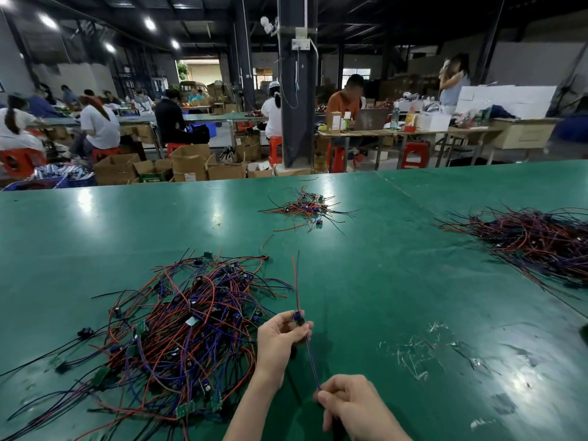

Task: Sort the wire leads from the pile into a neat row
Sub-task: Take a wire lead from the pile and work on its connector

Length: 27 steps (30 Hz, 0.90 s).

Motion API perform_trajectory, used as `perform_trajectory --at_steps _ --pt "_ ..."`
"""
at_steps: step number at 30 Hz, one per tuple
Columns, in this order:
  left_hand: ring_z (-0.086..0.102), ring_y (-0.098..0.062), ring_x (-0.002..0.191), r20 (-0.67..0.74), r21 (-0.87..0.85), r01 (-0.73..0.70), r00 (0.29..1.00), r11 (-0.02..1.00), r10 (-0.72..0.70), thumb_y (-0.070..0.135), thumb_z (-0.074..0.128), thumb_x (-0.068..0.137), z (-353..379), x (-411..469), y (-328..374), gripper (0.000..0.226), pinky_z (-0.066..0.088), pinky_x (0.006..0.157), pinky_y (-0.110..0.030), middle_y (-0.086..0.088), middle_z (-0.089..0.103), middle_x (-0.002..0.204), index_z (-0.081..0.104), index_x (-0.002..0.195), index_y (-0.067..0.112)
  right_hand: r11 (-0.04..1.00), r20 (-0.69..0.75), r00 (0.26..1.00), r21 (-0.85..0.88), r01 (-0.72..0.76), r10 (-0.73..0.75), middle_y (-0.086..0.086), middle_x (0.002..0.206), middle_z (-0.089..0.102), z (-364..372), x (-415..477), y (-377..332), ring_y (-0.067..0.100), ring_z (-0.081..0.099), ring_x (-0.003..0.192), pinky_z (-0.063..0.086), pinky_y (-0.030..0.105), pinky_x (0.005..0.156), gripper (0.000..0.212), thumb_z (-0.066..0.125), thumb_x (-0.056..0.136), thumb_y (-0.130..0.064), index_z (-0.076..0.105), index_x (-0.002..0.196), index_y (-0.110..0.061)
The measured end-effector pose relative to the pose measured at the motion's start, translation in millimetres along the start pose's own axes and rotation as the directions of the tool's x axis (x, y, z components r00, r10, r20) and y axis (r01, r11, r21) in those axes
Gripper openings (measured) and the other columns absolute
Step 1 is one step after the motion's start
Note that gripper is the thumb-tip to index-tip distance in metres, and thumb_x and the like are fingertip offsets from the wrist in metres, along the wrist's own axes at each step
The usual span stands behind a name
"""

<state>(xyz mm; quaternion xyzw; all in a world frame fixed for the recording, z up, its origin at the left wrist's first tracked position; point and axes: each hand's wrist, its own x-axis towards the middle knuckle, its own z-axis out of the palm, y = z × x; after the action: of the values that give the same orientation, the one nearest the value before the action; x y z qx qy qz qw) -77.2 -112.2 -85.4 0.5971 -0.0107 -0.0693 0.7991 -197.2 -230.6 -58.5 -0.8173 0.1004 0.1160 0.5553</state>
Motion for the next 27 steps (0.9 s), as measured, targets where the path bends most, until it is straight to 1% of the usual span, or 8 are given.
perform_trajectory --at_steps 2,4,10,15,20,23,25,27 --pt "0.069 -0.015 0.065 0.006 -0.028 0.018 1.0 0.999 -0.018 -0.015 0.063 0.078 1 -1 1 0.022 0.055 0.061 -0.022 -0.013 0.073 0.075 0.064 0.096 -0.002 1.0 0.165 0.986 0.024 -0.013 0.009 0.0 0.06 0.068 -12 8 -5 0.003 0.051 0.039 0.036 0.015 0.043 0.014 0.057 0.094 -0.013 0.061 0.08 -0.011" --pt "0.07 -0.015 0.067 -0.001 -0.058 0.033 0.999 0.998 -0.034 -0.014 0.063 0.08 2 0 2 0.023 0.055 0.061 -0.022 -0.013 0.073 0.077 0.063 0.099 -0.001 1.0 0.197 0.98 -0.012 0.013 -0.01 -0.005 0.061 0.068 -25 19 -10 0.003 0.04 0.031 0.029 0.016 0.034 0.017 0.056 0.095 -0.019 0.061 0.08 -0.013" --pt "0.068 -0.015 0.057 0.027 -0.068 0.099 0.995 0.993 -0.097 -0.016 0.062 0.079 12 0 -2 0.025 0.054 0.052 -0.022 -0.012 0.072 0.071 0.055 0.096 0.0 0.991 -0.206 0.974 -0.117 0.072 -0.095 0.0 0.067 0.064 -22 56 -29 0.005 0.044 0.033 0.033 0.019 0.037 0.025 0.068 0.086 -0.037 0.065 0.081 -0.012" --pt "0.065 -0.016 0.058 0.039 0.03 0.08 0.996 0.996 -0.081 -0.016 0.062 0.08 8 0 -8 0.023 0.054 0.057 -0.026 -0.014 0.072 0.075 0.056 0.095 0.0 0.984 -0.42 0.895 -0.157 0.09 -0.149 -0.006 0.073 0.062 -10 73 -31 0.011 0.057 0.07 0.045 0.025 0.063 0.025 0.071 0.08 -0.04 0.06 0.08 -0.018" --pt "0.071 -0.016 0.075 0.156 0.046 0.086 0.984 0.995 -0.092 -0.027 0.057 0.075 18 -5 -9 0.041 0.056 0.061 -0.023 -0.022 0.069 0.104 0.054 0.113 -0.01 0.947 -0.487 0.848 -0.319 0.05 -0.209 -0.002 0.09 0.065 -13 83 -23 0.017 0.06 0.088 0.045 0.029 0.075 0.014 0.064 0.084 -0.037 0.062 0.083 -0.023" --pt "0.067 -0.014 0.09 0.221 0.144 0.096 0.967 0.985 -0.127 -0.026 0.06 0.075 26 -11 -13 0.073 0.055 0.07 -0.02 -0.018 0.04 0.144 0.032 0.14 -0.008 0.913 -0.559 0.796 -0.408 -0.02 -0.232 0.0 0.097 0.065 -27 89 -18 0.022 0.062 0.094 0.045 0.03 0.075 0.018 0.059 0.087 -0.036 0.065 0.088 -0.019" --pt "0.061 -0.018 0.104 0.236 0.186 0.105 0.96 0.977 -0.148 -0.021 0.06 0.079 31 -14 -14 0.082 0.054 0.077 -0.02 -0.017 0.023 0.153 0.017 0.147 -0.004 0.859 -0.595 0.766 -0.499 -0.114 -0.244 0.003 0.101 0.064 -42 93 -13 0.026 0.062 0.097 0.045 0.031 0.076 0.021 0.055 0.091 -0.035 0.065 0.093 -0.016" --pt "0.058 -0.02 0.11 0.255 0.224 0.09 0.956 0.97 -0.147 -0.018 0.059 0.081 32 -16 -14 0.08 0.053 0.08 -0.02 -0.017 0.024 0.154 0.018 0.148 -0.001 0.785 -0.611 0.758 -0.576 -0.227 -0.228 0.007 0.105 0.064 -57 98 -8 0.029 0.062 0.1 0.047 0.033 0.077 0.025 0.051 0.094 -0.033 0.064 0.097 -0.013"
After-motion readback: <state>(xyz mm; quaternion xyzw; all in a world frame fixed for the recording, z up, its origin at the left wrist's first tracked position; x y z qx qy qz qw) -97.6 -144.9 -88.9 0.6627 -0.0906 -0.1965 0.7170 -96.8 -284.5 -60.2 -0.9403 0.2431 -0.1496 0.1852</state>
